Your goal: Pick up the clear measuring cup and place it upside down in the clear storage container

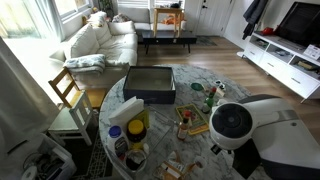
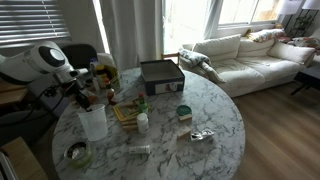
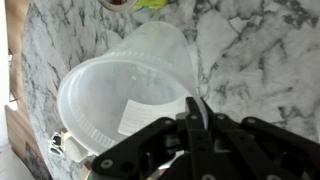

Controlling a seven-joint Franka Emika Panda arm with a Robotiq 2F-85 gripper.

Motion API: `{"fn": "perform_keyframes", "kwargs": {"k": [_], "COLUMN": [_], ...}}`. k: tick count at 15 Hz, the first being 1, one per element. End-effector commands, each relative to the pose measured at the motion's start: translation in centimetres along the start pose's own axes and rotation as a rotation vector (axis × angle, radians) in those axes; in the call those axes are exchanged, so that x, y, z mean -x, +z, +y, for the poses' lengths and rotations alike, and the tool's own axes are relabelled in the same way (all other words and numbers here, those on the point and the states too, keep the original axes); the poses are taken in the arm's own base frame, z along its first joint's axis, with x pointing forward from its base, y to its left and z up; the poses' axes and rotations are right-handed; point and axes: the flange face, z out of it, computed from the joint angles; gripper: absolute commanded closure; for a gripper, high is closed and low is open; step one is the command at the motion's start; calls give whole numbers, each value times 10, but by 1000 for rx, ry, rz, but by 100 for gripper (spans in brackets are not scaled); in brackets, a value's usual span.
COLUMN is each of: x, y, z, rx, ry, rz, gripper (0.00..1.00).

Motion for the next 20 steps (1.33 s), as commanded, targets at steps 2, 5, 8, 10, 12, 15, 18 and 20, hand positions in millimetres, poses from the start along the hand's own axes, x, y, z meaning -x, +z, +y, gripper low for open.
{"fn": "perform_keyframes", "kwargs": {"k": [2, 5, 8, 10, 12, 15, 18, 20], "x": [2, -6, -16, -21, -26, -31, -38, -44], "y": [5, -11, -22, -25, -27, -30, -35, -41], "z": [-30, -28, -26, -25, -25, -22, -23, -16], "rx": [33, -14, -89, -139, -192, -284, -306, -343], "ry": [-52, 7, 61, 111, 162, 254, 260, 301], "rz": [46, 69, 74, 56, 33, 3, 16, 25], "gripper": [70, 50, 27, 12, 1, 0, 0, 0]}}
